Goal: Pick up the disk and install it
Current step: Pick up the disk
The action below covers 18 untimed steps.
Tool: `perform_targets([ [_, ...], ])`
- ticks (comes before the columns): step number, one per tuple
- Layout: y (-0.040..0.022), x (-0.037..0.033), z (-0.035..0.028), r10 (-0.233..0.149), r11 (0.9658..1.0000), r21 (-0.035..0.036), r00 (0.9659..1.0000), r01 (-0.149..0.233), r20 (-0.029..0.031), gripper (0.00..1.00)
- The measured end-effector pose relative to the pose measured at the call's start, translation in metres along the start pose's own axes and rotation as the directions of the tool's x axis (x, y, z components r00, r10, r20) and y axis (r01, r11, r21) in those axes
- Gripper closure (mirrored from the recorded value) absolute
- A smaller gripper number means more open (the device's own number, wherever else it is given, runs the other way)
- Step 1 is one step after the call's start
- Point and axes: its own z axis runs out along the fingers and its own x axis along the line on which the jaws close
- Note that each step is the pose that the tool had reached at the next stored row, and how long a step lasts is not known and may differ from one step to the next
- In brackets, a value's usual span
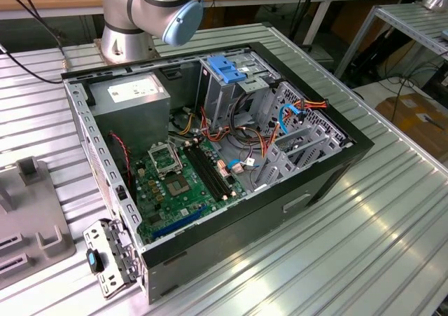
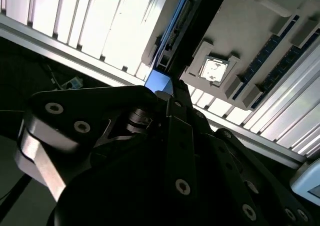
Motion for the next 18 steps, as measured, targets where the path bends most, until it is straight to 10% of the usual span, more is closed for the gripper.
perform_targets([
  [18,-0.0276,-0.002,-0.0003,-0.02,0.9998,0.0032,0.9998,0.02,-0.0003,0.89],
])
